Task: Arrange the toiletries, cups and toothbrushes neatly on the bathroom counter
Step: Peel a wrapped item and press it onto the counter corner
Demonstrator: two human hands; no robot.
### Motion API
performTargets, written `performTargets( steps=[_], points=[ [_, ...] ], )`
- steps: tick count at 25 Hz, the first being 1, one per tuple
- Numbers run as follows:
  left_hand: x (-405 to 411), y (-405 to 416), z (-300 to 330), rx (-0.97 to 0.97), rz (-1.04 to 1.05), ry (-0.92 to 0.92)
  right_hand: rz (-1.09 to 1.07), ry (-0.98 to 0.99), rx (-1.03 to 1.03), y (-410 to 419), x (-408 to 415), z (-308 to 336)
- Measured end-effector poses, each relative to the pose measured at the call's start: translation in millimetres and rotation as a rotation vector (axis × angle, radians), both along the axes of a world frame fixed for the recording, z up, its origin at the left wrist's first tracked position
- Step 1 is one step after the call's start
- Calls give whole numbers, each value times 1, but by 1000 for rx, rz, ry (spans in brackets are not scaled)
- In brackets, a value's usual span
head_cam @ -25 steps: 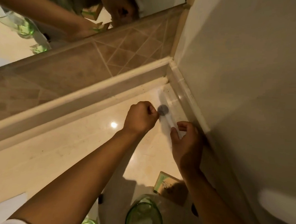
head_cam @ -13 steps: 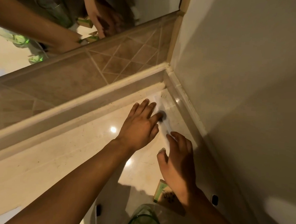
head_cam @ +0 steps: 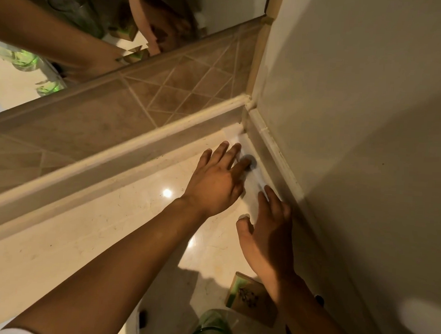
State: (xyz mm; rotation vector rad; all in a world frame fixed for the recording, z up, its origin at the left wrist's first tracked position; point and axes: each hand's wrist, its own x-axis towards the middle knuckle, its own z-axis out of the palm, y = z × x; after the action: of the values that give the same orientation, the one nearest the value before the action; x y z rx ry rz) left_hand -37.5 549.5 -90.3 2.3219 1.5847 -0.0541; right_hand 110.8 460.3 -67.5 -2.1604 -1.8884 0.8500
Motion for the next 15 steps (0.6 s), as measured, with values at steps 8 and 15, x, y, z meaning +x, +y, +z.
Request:
performTargets(
  steps=[8, 15],
  points=[
    [2, 0, 0, -1, -16, 0, 15, 11, -11, -8, 0, 2],
    [8, -41, 31, -20, 30, -151, -31, 220, 76, -54, 24, 19]
  ],
)
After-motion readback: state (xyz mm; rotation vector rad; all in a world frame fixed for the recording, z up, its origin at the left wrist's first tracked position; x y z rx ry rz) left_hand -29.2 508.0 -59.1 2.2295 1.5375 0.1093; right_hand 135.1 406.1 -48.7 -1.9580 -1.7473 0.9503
